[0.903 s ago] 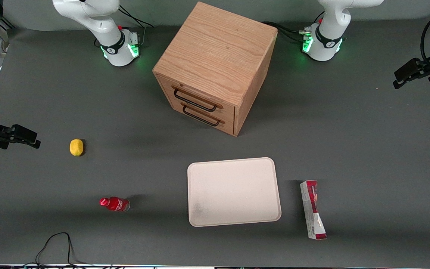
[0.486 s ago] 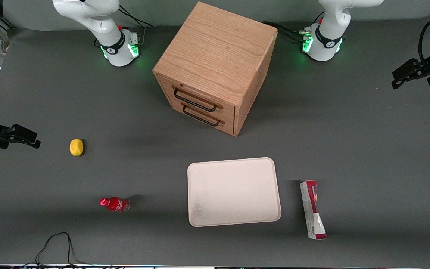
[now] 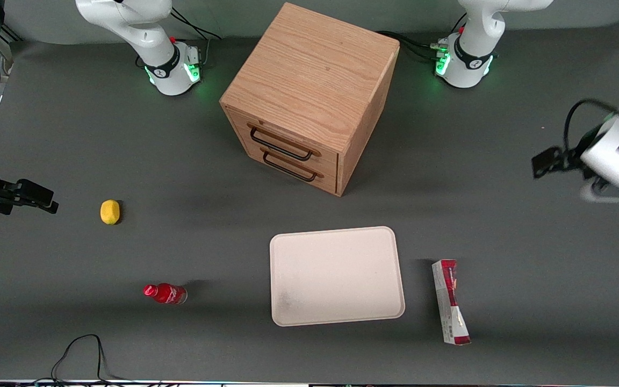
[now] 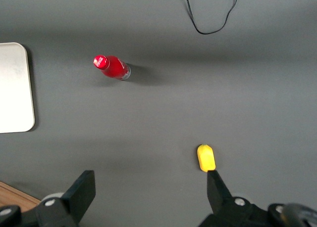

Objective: Place red cookie box on tray
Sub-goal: 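Move the open left gripper down over the red-and-white cookie box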

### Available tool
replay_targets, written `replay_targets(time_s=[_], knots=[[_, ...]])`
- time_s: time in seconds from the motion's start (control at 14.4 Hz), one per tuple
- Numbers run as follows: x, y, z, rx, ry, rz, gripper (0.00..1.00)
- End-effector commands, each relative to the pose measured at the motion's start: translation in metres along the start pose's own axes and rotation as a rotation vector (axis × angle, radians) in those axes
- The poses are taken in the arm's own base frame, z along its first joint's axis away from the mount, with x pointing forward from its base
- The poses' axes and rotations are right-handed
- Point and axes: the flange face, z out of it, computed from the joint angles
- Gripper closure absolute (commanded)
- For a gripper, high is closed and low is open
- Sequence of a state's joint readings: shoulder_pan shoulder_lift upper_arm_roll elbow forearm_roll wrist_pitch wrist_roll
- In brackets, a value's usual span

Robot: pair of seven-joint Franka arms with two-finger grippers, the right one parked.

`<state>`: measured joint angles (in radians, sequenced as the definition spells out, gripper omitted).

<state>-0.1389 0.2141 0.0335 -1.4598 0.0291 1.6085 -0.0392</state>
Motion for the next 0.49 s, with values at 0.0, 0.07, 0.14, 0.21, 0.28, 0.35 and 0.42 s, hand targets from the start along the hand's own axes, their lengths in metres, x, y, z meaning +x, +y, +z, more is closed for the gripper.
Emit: replay_targets(time_s=[0.0,0.07,0.14,0.21,0.28,0.35,0.42], knots=[[0.075,0.039,0.042,0.017,-0.003,-0.029,0.01],[0.091,0.056,0.061,0.021,0.009,-0.049,0.01],[0.105,0.069,0.076,0.019,0.039,-0.059,0.01],[0.117,0.075,0.095,0.016,0.064,-0.071,0.01],[0.128,0.078,0.118,0.011,0.084,-0.089,0.01],[0.139,0.082,0.143,0.008,0.105,-0.094,0.02],[0.15,0.085,0.166,0.004,0.136,-0.092,0.03]])
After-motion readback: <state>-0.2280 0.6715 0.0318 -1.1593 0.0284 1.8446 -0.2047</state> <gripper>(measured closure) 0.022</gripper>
